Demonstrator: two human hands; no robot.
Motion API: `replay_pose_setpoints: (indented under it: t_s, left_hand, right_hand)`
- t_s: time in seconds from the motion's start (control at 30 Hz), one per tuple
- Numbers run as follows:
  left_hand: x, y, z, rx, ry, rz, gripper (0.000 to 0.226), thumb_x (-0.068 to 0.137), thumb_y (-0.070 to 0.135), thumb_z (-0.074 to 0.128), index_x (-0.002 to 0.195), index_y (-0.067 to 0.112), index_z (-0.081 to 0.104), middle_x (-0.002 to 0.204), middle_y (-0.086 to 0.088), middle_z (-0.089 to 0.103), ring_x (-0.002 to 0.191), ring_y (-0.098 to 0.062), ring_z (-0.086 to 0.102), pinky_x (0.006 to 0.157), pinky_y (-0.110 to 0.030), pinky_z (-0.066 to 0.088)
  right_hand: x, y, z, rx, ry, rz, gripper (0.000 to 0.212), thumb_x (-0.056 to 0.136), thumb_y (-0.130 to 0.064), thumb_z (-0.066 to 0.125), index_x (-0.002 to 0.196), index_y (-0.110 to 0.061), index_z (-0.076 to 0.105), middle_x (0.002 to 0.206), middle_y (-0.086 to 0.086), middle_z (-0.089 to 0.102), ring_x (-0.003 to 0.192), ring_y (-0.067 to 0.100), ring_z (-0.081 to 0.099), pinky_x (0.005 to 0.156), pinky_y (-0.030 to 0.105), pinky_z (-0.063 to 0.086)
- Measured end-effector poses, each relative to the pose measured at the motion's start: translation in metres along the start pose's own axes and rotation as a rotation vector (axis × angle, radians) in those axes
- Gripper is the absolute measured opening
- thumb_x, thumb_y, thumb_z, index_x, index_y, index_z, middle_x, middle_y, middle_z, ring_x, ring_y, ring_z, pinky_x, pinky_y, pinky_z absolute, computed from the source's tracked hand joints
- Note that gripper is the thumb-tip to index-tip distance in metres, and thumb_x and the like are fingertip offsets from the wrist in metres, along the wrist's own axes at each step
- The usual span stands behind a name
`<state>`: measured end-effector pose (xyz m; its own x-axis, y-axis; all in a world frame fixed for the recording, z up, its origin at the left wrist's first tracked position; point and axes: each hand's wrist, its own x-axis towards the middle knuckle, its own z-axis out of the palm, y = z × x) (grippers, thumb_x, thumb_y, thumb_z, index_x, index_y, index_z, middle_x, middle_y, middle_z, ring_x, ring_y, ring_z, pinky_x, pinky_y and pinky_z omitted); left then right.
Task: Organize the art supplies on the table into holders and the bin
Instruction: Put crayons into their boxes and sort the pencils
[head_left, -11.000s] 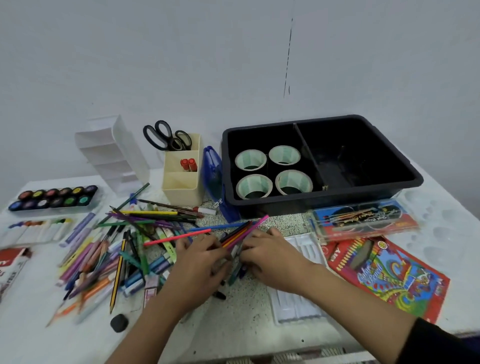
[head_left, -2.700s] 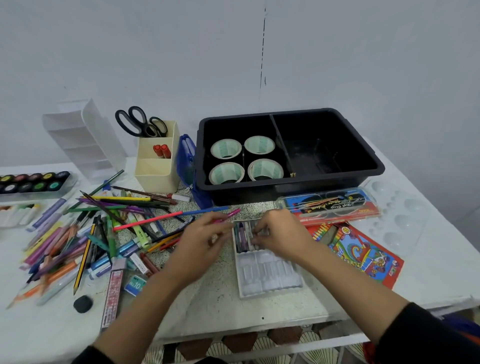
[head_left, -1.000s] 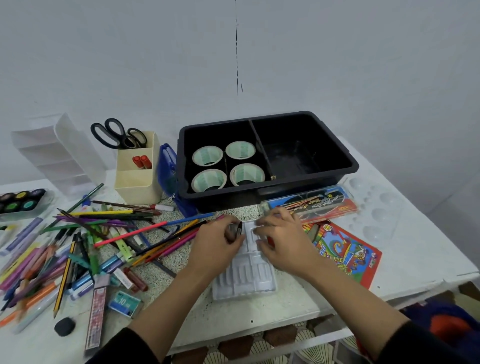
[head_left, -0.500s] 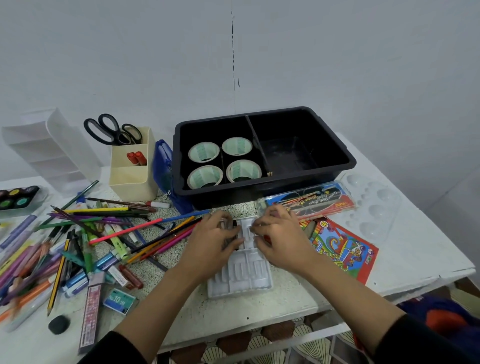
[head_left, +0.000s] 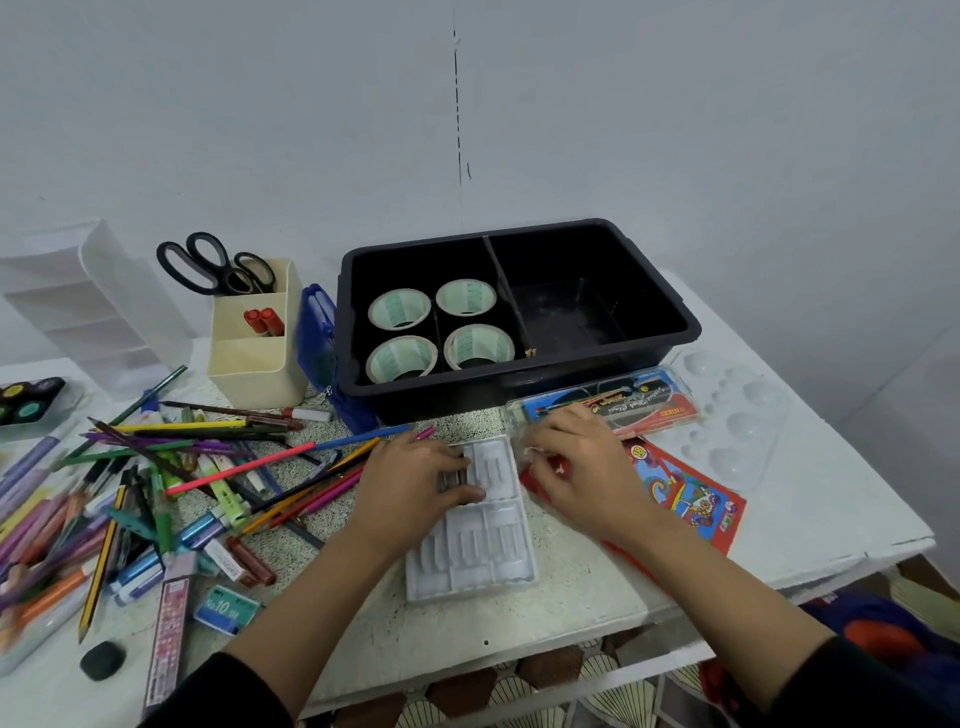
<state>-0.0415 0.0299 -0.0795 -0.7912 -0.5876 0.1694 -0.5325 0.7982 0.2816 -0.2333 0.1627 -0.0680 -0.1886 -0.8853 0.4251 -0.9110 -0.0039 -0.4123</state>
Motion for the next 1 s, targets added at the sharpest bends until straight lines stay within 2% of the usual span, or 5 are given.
replay_pose_setpoints:
  t_s: [0.13, 0.3, 0.5, 0.77, 1.0]
  left_hand:
    - [0.007, 0.003, -0.007, 0.023, -0.012, 0.035, 0.040, 0.085, 0.064, 0.061, 0.097, 0.029, 0.077, 0.095, 0.012, 0.072, 0.092, -0.013, 0.060, 0.077, -0.034, 0.051]
    - [0.020, 0.025, -0.011, -0.096, 0.098, 0.101, 0.034, 0.093, 0.047, 0.062, 0.121, 0.028, 0.070, 0.112, 0.010, 0.065, 0.099, -0.012, 0.052, 0.084, -0.034, 0.050]
    - [0.046, 0.055, 0.010, 0.040, -0.010, 0.333, 0.048, 0.098, 0.050, 0.051, 0.145, 0.042, 0.045, 0.153, 0.005, 0.040, 0.138, -0.020, 0.033, 0.101, -0.043, 0.033]
    - [0.062, 0.056, 0.028, -0.007, 0.075, 0.340, 0.037, 0.092, 0.047, 0.063, 0.126, 0.034, 0.065, 0.136, 0.002, 0.058, 0.124, -0.021, 0.048, 0.088, -0.042, 0.037]
    - [0.072, 0.059, 0.024, 0.020, 0.037, 0.331, 0.039, 0.095, 0.054, 0.055, 0.127, 0.033, 0.062, 0.134, 0.002, 0.054, 0.126, -0.019, 0.048, 0.096, -0.041, 0.035]
  right_hand:
    - [-0.001, 0.010, -0.027, -0.060, -0.184, 0.143, 0.012, 0.092, -0.027, 0.064, 0.093, -0.022, 0.075, 0.084, -0.009, 0.070, 0.073, 0.006, 0.058, 0.068, 0.031, 0.055]
    - [-0.008, 0.018, -0.050, -0.229, -0.322, 0.210, 0.023, 0.092, -0.047, 0.062, 0.093, -0.026, 0.071, 0.087, -0.012, 0.062, 0.077, 0.007, 0.054, 0.063, 0.021, 0.043]
    - [-0.024, 0.013, -0.049, -0.296, -0.380, 0.258, 0.042, 0.079, -0.074, 0.060, 0.090, -0.035, 0.069, 0.110, -0.014, 0.059, 0.105, 0.013, 0.052, 0.086, 0.033, 0.047]
    - [-0.036, 0.010, -0.048, -0.308, -0.455, 0.376, 0.069, 0.070, -0.085, 0.059, 0.126, -0.044, 0.056, 0.139, -0.006, 0.044, 0.133, 0.022, 0.038, 0.112, 0.047, 0.034]
    - [-0.038, 0.012, -0.045, -0.359, -0.460, 0.357, 0.081, 0.070, -0.088, 0.051, 0.139, -0.046, 0.042, 0.144, -0.009, 0.045, 0.135, 0.021, 0.041, 0.109, 0.046, 0.039]
